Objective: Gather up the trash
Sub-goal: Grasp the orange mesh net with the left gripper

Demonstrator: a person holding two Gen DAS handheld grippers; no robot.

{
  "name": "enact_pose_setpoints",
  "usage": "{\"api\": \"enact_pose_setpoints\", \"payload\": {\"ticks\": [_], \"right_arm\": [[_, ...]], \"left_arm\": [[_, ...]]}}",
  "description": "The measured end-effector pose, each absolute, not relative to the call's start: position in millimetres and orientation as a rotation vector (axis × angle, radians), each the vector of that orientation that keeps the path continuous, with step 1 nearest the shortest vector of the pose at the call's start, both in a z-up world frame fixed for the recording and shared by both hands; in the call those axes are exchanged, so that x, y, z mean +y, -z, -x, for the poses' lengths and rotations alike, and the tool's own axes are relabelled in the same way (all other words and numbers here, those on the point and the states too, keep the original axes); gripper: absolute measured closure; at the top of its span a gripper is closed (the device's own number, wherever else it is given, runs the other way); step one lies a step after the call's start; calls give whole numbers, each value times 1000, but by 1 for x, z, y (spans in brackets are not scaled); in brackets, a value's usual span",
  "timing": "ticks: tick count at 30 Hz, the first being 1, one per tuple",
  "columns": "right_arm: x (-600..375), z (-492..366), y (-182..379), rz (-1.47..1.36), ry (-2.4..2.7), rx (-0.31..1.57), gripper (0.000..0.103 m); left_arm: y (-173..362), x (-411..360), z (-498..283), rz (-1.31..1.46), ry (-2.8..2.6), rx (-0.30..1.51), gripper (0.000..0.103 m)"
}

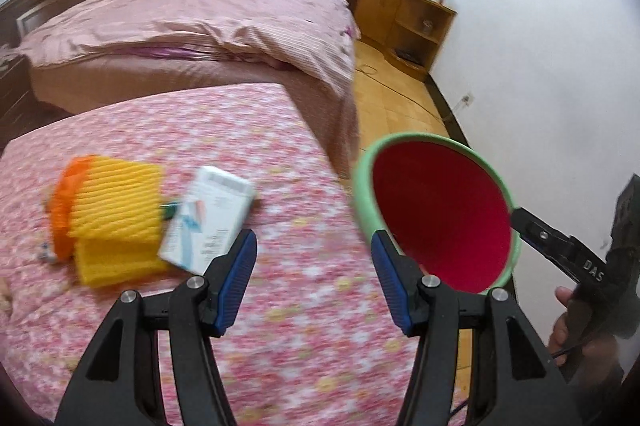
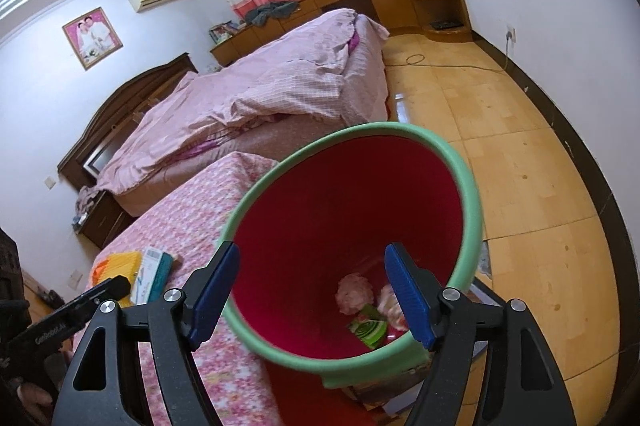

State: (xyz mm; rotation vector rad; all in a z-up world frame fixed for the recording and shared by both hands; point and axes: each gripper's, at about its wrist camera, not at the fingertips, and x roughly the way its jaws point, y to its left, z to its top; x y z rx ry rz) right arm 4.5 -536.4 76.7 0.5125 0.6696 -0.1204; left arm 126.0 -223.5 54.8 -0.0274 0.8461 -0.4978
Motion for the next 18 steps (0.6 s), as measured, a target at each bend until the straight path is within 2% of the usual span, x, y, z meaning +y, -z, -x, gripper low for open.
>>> {"api": "enact_pose_setpoints", "payload": {"ticks": [13,18], "right_arm": [[-485,-5,-89,-462,60,689,27],[-467,-13,-90,-440,44,710,27]], "left_arm": [[-64,-111,-160,76,269,781,44],[-51,-79,-188,106,206,816,44]]}}
